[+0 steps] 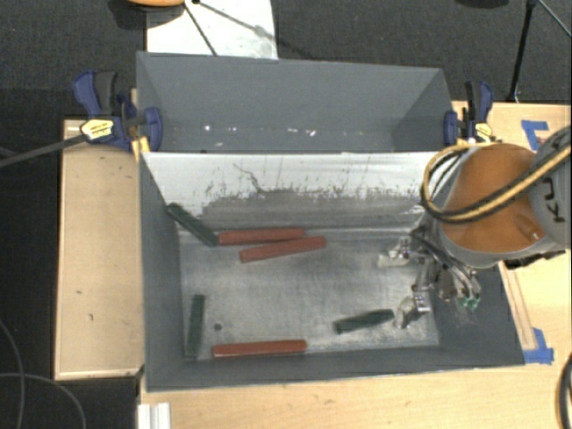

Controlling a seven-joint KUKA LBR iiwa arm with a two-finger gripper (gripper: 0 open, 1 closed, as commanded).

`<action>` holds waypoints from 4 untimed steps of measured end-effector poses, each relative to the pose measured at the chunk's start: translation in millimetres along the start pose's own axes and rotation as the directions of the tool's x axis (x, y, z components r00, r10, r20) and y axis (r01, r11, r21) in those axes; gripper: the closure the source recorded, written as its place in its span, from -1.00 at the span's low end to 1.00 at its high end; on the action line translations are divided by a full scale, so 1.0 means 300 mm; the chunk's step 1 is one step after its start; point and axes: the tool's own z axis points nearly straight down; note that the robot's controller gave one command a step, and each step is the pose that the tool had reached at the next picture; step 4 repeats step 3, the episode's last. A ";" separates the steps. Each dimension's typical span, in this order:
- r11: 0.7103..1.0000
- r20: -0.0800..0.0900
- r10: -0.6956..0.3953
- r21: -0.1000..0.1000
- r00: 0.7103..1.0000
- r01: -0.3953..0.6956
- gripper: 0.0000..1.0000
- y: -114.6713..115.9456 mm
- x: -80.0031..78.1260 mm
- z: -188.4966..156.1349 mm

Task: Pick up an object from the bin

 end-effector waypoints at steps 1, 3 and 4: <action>0.997 0.013 0.073 0.000 0.997 -0.073 1.00 0.035 0.000 0.159; 1.000 0.006 0.006 0.002 1.000 -0.006 1.00 0.017 -0.151 -0.480; 1.000 0.006 0.006 0.002 1.000 -0.006 1.00 0.017 -0.151 -0.480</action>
Offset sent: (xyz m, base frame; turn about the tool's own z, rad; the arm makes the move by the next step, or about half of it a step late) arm 0.0000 0.0000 0.0000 0.0000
